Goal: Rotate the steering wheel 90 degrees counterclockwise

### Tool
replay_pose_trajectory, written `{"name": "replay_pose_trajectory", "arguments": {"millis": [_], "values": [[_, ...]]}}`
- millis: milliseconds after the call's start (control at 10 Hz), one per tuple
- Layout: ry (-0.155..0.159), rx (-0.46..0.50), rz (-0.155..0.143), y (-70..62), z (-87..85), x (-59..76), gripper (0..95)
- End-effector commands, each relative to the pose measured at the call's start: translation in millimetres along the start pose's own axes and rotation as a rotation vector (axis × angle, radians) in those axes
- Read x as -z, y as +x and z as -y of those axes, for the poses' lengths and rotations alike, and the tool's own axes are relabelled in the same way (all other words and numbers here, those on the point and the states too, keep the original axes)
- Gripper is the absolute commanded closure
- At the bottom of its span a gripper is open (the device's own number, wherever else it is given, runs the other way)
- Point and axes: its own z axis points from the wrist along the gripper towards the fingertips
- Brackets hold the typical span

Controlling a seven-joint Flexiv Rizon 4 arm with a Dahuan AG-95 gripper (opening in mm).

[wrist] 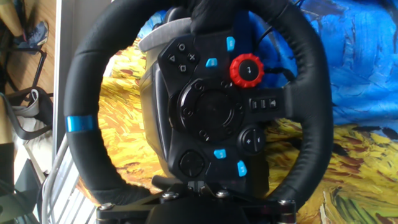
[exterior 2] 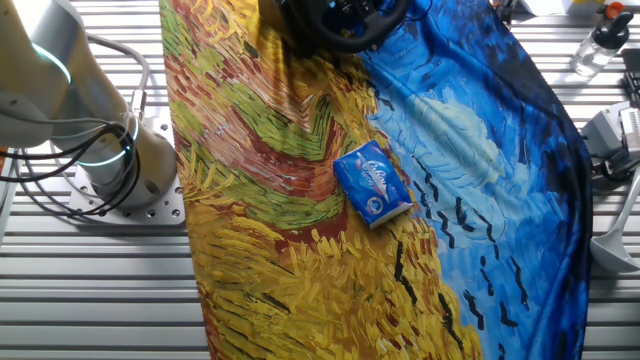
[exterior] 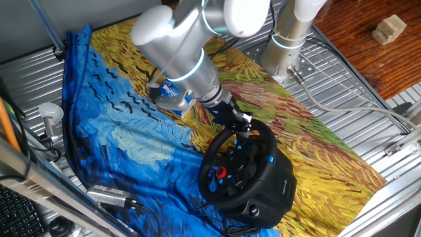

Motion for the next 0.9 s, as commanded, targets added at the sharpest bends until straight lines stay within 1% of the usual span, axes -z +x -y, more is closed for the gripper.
{"name": "replay_pose_trajectory", "arguments": {"millis": [100,200,300,500,600,700,900], "values": [[0.005,0.002,-0.003,-0.1,0.0,-2.5,95.0],[0.005,0.002,-0.002,0.0,-0.1,-2.5,95.0],[0.01,0.007,0.004,-0.4,0.3,-1.8,95.0],[0.021,0.022,0.0,-0.1,0.5,0.2,95.0],[0.027,0.026,-0.004,0.0,0.5,0.3,95.0],[0.041,0.042,-0.014,0.1,0.4,0.1,95.0],[0.054,0.054,-0.025,0.4,0.3,-0.5,95.0]]}}
